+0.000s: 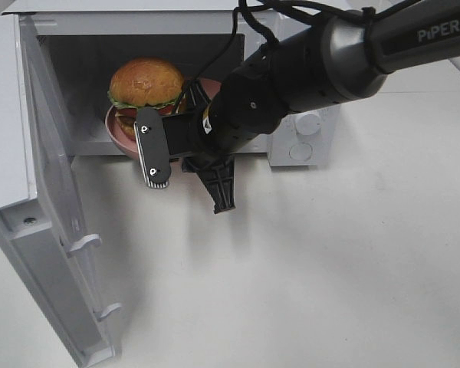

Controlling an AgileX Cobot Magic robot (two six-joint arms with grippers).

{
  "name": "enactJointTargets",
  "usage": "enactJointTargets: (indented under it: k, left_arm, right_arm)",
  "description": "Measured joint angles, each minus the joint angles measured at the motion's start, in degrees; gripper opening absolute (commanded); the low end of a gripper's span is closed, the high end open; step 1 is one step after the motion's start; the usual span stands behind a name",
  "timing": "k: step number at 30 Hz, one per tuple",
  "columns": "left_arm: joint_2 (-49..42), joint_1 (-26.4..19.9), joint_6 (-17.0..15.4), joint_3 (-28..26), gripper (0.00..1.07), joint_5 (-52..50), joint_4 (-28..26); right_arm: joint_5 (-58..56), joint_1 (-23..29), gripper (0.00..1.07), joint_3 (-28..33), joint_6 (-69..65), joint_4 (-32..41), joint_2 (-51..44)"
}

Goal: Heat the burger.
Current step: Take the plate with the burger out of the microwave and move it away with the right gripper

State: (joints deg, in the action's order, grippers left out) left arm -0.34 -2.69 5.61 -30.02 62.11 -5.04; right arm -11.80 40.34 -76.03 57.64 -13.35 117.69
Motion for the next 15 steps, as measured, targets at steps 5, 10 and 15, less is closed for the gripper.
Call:
enactJointTargets:
  k: [5,10,15]
  left_arm:
    - [0.0,0.0,0.0,0.0,0.98,0.0,0.0]
    - [0.0,0.0,0.0,0.0,0.98,0.0,0.0]
    - [0.0,0.0,0.0,0.0,0.98,0.0,0.0]
  right_arm:
    - [1.5,0.9,0.00,4.9,0.0,0.0,-3.3]
    - [3.3,1.3,0.00,9.3,0.0,0.0,-6.6]
    - [5.0,1.4,0.00,14.2,-0.1,0.0,-10.3]
